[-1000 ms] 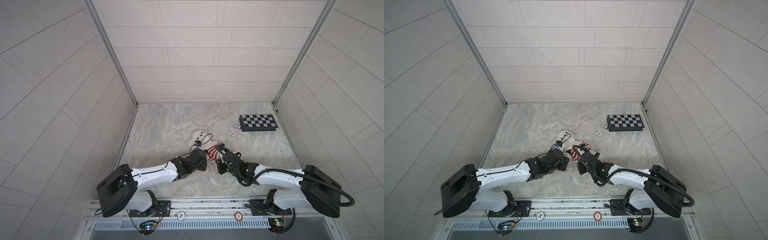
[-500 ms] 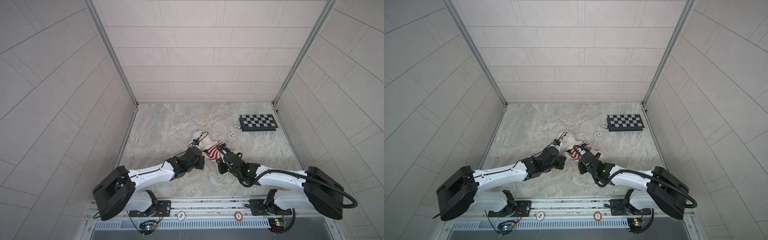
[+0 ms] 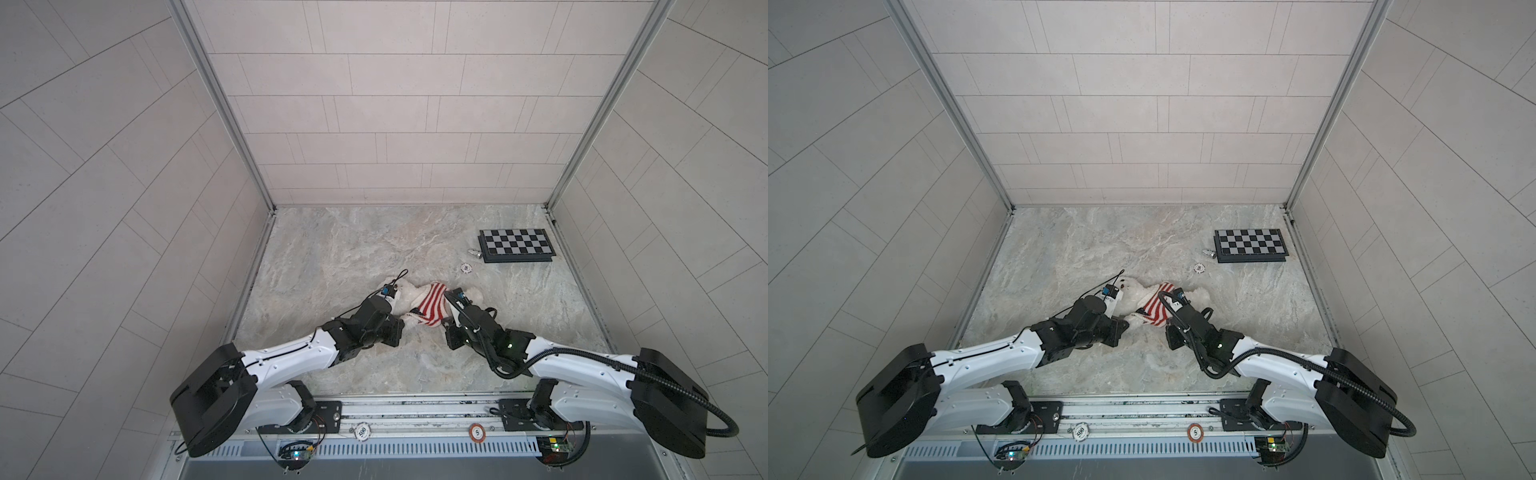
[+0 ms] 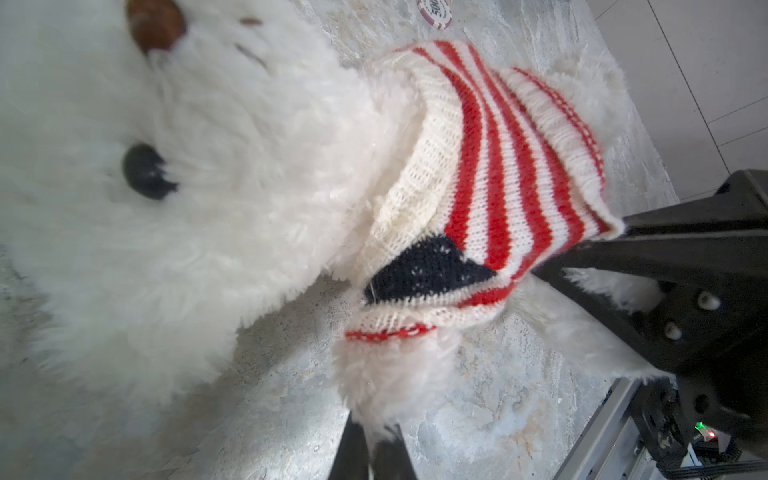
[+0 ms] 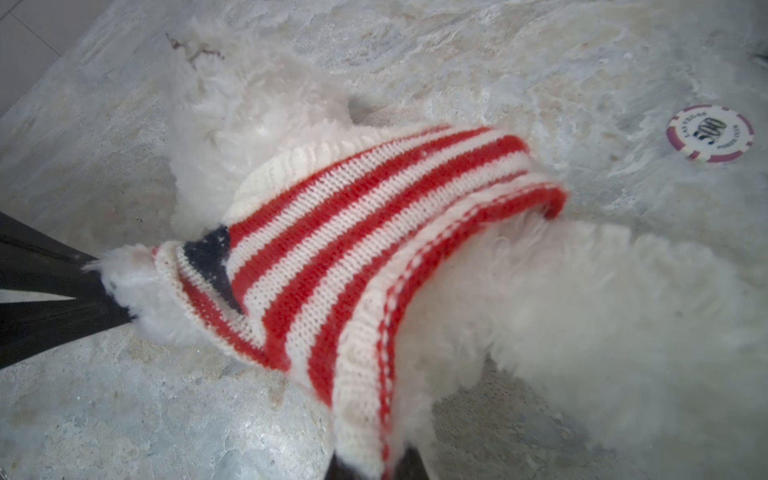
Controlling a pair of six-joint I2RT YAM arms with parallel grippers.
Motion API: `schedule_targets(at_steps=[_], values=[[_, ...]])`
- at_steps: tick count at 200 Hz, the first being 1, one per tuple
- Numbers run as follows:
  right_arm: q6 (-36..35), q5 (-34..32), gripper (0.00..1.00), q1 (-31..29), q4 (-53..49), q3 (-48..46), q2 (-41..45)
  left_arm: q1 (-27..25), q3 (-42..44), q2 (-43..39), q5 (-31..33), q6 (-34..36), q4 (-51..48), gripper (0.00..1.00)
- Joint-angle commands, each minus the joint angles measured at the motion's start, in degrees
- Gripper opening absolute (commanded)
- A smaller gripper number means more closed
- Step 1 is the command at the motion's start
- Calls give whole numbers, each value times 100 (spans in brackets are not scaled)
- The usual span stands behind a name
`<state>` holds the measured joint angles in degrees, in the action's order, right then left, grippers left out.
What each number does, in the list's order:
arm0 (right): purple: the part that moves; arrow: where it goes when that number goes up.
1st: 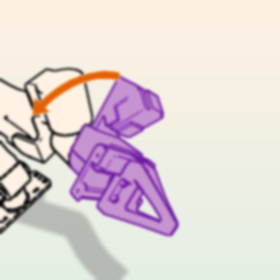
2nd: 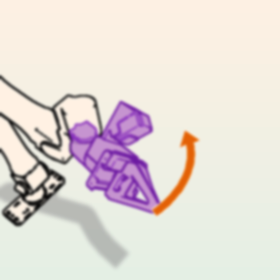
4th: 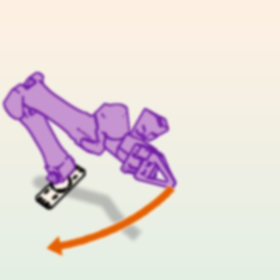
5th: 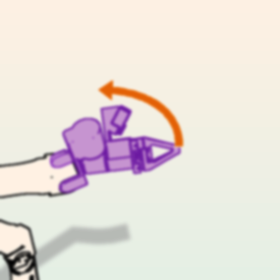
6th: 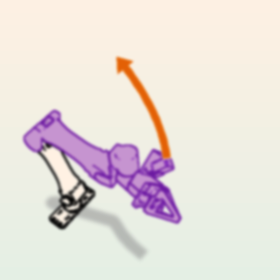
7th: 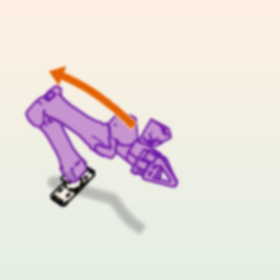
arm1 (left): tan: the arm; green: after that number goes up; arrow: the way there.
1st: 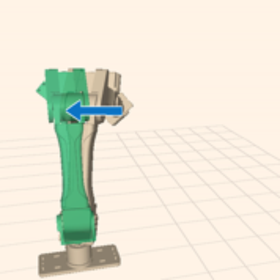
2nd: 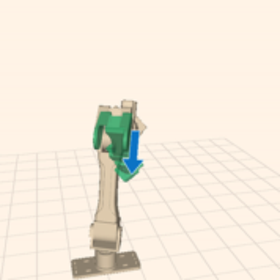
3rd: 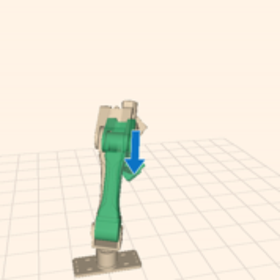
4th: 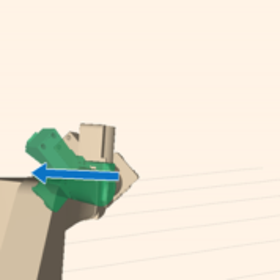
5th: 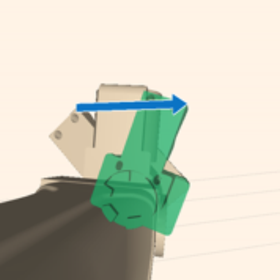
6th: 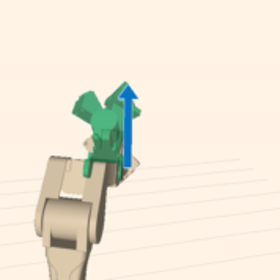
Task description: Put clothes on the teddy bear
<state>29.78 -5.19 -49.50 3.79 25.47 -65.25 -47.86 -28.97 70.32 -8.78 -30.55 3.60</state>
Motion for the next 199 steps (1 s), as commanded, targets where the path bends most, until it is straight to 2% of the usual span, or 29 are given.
schedule_targets(at_steps=[1, 19, 56, 76, 86, 116, 163, 174, 199], values=[[-175, -329, 21, -139, -714, 486, 141, 79, 138, -34, -42, 134, -162, 0], [-348, -550, 37, -342, -1177, 766, 334, 82, 184, -54, -79, 147, -100, 0], [-711, -720, 53, -544, -1495, 1215, 550, 81, 327, -64, -147, 115, 141, 0], [-882, -590, 66, -544, -1528, 1483, 355, 78, 408, -54, -124, 94, 230, 0], [-997, -455, 69, -544, -1560, 1658, 110, 79, 466, -54, -124, 50, 320, 0], [-1252, -178, 69, -544, -1453, 2153, -779, 75, 594, -54, -51, -59, 481, 0], [-1381, -303, 65, -535, -1382, 2545, -1790, 75, 804, -44, 111, -267, 778, 0], [-1380, -368, 61, -535, -1383, 2583, -1969, 78, 839, -45, 154, -284, 807, 0], [-1316, -629, 47, -513, -1381, 2671, -2320, 75, 883, -10, 196, -281, 848, 0]])
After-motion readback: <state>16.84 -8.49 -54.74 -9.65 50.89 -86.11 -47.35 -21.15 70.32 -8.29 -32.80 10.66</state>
